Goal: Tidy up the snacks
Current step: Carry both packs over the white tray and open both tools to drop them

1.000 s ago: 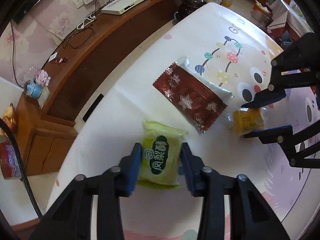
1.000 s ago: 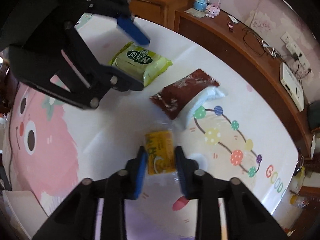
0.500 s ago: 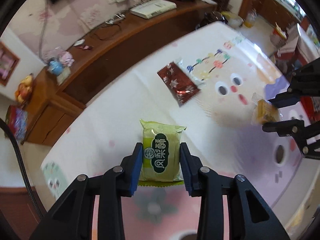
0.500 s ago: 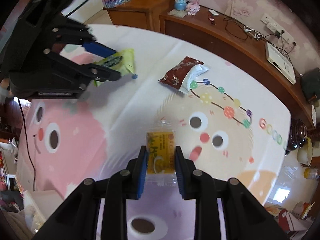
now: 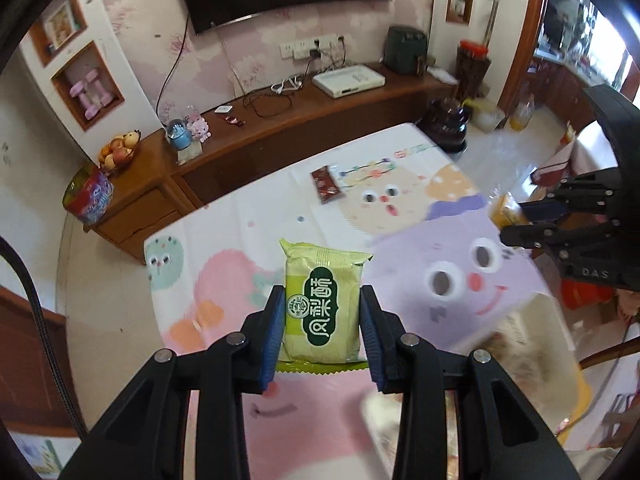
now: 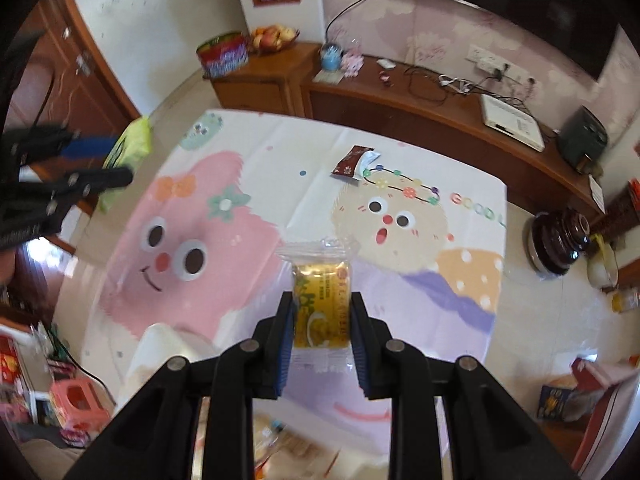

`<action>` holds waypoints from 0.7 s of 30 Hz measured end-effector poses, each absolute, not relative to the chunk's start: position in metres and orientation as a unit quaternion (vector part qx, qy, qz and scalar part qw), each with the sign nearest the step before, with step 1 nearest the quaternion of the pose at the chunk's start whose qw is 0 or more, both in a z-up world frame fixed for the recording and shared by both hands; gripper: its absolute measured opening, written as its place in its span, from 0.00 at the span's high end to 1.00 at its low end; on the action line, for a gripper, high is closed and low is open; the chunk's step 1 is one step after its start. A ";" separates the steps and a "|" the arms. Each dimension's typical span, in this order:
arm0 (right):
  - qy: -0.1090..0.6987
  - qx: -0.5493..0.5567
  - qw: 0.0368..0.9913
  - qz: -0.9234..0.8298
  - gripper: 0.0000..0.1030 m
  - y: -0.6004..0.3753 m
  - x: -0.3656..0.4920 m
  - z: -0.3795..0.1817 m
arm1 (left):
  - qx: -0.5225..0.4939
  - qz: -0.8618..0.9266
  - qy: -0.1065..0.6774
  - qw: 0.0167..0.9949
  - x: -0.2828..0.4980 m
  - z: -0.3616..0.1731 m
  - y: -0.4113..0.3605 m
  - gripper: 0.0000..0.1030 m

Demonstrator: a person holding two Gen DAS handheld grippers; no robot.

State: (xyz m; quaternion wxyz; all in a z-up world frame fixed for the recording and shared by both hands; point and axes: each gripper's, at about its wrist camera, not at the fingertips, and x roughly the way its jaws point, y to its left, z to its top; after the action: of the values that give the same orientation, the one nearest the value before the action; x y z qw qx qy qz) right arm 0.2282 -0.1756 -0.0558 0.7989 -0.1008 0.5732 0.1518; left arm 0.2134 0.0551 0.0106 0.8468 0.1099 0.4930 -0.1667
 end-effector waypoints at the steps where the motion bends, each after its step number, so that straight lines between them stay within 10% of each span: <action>1: 0.567 -0.091 0.806 0.148 0.75 -0.178 0.214 -0.045 | 0.100 -0.167 0.491 0.849 0.200 0.014 0.054 0.67; 21: 0.554 -0.021 0.827 0.091 0.75 -0.191 0.029 -0.037 | 0.044 -0.230 0.558 0.797 0.021 -0.061 -0.017 0.67</action>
State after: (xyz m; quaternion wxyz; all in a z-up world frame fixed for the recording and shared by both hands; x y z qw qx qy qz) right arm 0.0291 -0.1911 -0.0366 0.8274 -0.0209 0.5538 0.0911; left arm 0.0209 -0.0168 -0.0614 0.7965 0.0437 0.5575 -0.2298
